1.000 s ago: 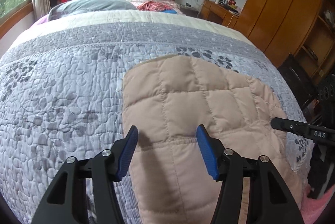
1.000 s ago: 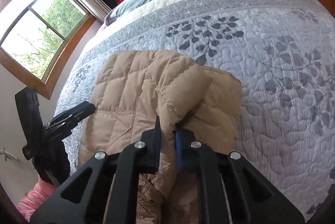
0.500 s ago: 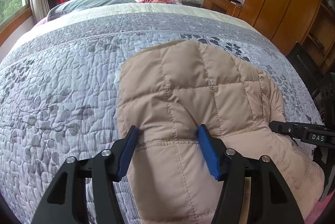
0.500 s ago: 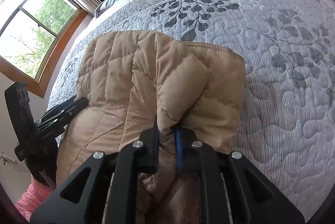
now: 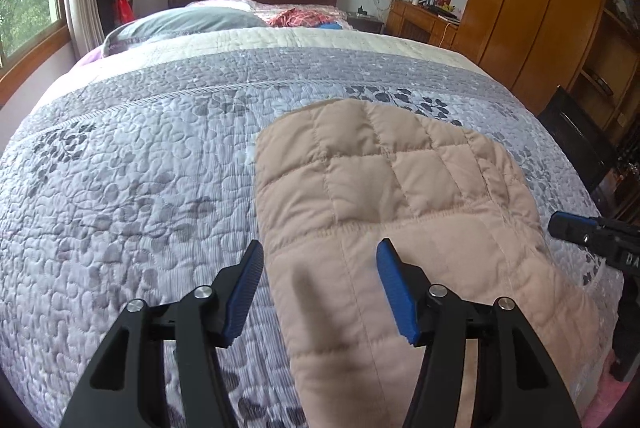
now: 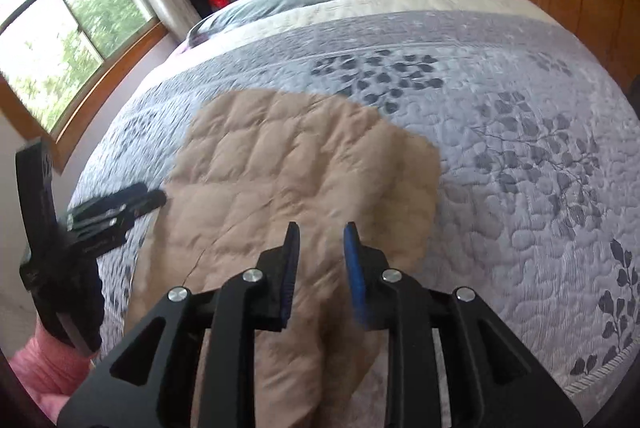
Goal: Fold large clothes
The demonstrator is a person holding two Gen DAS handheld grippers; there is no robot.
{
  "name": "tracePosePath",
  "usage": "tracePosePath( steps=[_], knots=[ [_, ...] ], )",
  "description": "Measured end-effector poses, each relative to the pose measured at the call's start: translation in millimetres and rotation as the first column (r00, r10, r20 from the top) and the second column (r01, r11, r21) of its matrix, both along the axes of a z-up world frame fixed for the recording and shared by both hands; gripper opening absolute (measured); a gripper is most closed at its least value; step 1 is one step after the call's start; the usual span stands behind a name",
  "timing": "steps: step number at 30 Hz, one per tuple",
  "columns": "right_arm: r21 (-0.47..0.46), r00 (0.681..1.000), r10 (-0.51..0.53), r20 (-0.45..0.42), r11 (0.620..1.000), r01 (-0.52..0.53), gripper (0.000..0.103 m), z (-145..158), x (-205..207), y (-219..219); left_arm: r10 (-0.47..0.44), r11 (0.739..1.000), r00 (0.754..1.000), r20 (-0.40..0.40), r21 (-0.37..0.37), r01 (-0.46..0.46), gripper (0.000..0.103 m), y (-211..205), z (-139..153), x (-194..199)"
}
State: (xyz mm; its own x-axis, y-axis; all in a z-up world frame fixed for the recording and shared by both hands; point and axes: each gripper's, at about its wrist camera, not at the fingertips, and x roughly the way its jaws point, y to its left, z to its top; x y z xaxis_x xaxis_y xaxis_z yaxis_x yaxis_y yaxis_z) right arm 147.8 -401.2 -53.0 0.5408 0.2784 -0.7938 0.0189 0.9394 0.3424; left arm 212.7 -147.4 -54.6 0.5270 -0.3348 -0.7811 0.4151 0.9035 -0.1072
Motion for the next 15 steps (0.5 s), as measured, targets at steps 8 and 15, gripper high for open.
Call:
tracePosePath(
  steps=[8,15],
  knots=[
    [0.016,0.997,0.030,-0.064,0.999,-0.029,0.023,-34,2,13,-0.025,1.000,1.000,-0.016,0.009,0.025,0.061,1,-14,-8],
    [0.073,0.999,0.027,-0.022,0.997,-0.025,0.036,-23,-6,2,-0.032,0.999,0.999,-0.020,-0.001,0.032,0.059,13,-4,-15]
  ],
)
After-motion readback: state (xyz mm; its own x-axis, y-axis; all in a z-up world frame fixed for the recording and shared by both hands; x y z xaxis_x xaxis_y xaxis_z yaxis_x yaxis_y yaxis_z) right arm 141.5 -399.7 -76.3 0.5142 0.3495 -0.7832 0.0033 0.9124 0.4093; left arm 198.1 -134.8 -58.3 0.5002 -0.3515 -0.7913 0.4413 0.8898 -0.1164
